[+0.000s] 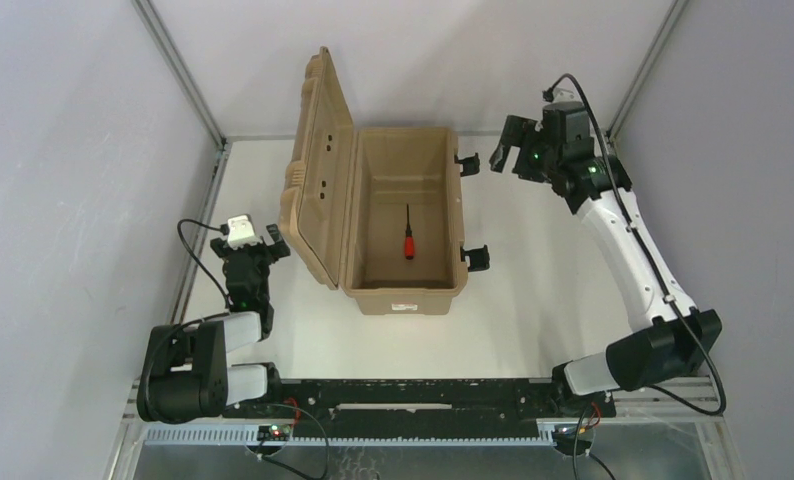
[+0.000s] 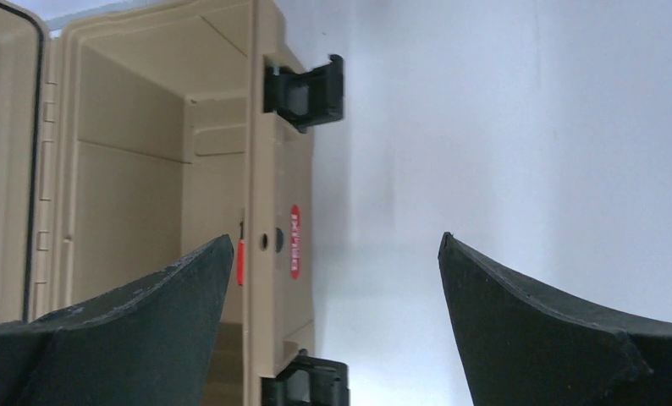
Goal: Put the screwdriver in the bin
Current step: Reset both arms
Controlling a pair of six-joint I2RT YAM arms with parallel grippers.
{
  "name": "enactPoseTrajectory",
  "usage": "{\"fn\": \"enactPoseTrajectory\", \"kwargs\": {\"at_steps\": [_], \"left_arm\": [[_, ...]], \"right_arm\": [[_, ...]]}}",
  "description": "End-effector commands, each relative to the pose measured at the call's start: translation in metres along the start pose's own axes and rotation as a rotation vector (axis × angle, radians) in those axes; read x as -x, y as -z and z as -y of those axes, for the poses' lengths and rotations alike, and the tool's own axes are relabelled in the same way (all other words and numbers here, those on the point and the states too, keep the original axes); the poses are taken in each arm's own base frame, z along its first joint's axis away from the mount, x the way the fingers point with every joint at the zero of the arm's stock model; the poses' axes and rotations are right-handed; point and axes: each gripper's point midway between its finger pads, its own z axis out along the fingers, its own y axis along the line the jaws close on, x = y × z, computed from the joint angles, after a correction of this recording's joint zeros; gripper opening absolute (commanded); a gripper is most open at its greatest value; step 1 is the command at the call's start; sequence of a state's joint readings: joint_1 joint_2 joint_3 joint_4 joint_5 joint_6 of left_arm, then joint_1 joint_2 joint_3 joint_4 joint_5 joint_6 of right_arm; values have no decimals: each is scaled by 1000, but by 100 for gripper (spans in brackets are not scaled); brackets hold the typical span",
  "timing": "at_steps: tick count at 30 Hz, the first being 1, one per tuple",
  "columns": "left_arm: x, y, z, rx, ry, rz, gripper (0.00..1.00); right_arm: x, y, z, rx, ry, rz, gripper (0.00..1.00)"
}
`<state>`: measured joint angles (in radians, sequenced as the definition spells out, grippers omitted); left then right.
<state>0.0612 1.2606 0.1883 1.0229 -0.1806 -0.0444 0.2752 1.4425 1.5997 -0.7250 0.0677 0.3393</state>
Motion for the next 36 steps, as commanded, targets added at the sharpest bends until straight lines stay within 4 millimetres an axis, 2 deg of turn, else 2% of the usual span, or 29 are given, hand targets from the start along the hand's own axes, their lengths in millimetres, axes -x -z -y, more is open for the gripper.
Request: {"fn": "enactPoseTrajectory", "kwargs": {"at_steps": [1, 8, 18, 24, 30, 36], "left_arm": [[10, -2, -1, 1, -8, 37, 100], [10, -2, 0, 1, -7, 37, 100], [10, -2, 0, 0, -7, 37, 100], [10, -2, -1, 2, -7, 36, 100], [10, -2, -1, 2, -7, 36, 100], [10, -2, -1, 2, -8, 36, 100]], "right_arm": [[17, 12, 15, 19, 16, 124, 100], [-5, 4, 49, -62, 37, 162, 100], [-59, -27, 82, -98, 52, 143, 100], [-82, -46, 94, -88, 67, 143, 100], [-93, -63, 100, -84, 59, 128, 100], [-97, -70, 102, -88, 46, 117, 100]]}}
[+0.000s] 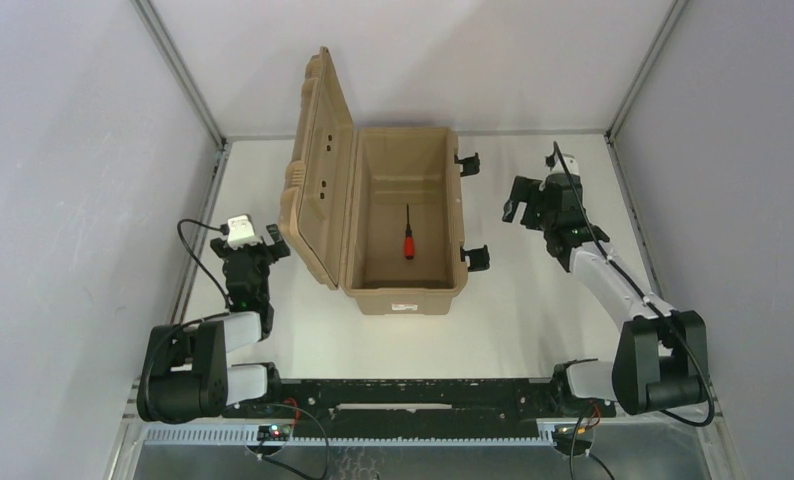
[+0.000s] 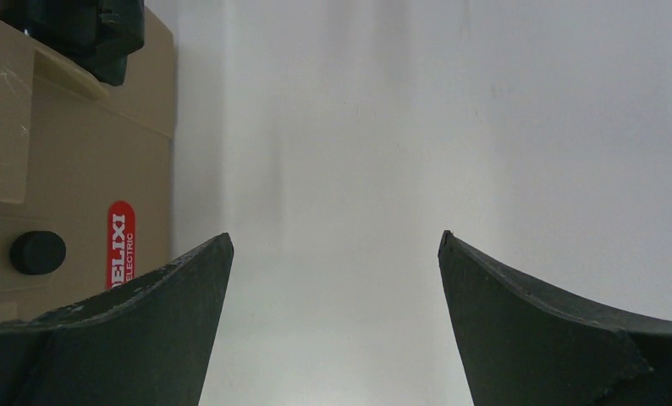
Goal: Put the screwdriver in the bin
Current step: Reset both arms
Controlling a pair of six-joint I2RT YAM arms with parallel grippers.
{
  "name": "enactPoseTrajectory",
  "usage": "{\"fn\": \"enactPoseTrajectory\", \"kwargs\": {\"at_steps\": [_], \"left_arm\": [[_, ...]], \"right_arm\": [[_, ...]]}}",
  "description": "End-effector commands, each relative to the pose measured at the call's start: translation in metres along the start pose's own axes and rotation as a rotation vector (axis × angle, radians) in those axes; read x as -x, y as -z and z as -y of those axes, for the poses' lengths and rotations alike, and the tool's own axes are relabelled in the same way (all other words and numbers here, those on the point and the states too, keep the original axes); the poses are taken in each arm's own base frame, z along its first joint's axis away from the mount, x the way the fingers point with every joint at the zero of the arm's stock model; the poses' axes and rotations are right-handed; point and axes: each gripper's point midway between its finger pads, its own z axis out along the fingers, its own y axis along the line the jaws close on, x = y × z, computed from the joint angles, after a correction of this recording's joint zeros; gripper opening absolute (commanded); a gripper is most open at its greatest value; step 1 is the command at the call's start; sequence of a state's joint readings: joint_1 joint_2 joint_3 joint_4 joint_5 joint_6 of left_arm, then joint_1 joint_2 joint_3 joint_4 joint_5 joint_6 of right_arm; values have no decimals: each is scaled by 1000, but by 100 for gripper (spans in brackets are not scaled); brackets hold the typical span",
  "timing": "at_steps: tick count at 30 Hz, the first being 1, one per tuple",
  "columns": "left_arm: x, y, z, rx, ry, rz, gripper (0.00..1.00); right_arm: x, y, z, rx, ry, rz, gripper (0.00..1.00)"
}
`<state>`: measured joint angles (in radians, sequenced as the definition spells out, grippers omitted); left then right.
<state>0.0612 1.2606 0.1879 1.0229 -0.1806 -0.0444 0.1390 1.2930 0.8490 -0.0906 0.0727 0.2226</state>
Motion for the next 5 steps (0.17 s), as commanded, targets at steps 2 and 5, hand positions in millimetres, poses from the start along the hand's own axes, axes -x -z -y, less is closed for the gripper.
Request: {"fn": "enactPoseTrajectory", "kwargs": {"at_steps": [2, 5], "left_arm": [[10, -2, 0, 1, -7, 36, 100], [10, -2, -1, 2, -7, 36, 100]], "right_arm": [[11, -5, -3, 20, -3, 55, 100], [10, -3, -3, 25, -2, 58, 100]]}}
